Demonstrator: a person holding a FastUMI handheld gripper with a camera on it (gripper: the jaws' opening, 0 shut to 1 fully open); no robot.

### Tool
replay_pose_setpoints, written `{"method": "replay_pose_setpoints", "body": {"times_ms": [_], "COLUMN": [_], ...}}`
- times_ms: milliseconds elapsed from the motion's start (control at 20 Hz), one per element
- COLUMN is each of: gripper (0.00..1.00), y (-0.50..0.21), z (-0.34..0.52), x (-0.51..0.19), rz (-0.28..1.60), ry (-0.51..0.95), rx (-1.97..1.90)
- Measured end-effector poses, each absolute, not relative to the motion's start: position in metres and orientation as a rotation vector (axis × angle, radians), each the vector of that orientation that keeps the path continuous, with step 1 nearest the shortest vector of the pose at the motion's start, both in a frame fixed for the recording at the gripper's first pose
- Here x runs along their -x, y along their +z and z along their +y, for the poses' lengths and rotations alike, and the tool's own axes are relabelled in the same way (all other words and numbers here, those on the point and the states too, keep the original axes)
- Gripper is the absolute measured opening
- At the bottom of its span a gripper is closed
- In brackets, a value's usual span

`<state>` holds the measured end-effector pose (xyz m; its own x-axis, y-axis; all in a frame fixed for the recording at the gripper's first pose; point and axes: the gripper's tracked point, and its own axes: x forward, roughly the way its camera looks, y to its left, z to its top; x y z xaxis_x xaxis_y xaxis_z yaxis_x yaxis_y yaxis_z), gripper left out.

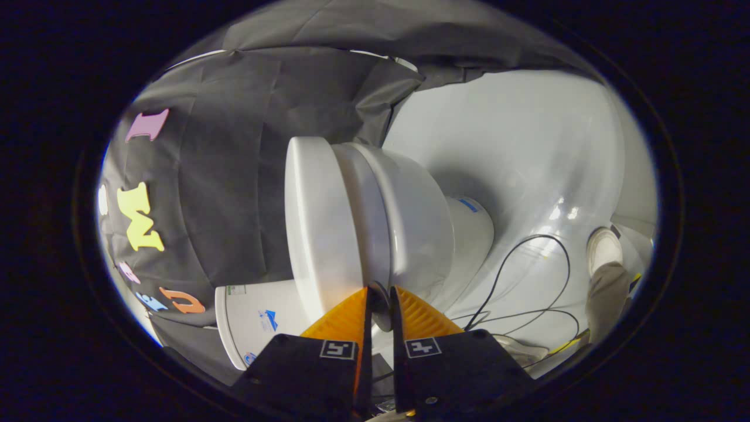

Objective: Open the toilet lid.

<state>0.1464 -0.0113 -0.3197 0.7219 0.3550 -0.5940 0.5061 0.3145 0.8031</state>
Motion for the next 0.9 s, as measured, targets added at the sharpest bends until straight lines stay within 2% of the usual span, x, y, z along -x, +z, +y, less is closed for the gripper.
{"method": "replay_pose_setpoints", "body": {"times_ms": [200, 900], "gripper": [0.15, 0.14], "y": [-0.308, -0.246], "z": [-0.01, 0.012], "x": [-0.148, -0.15], "rz": [0.799, 0.73], "ry": [-0.106, -0.078], "rx": [-1.244, -0.99]}}
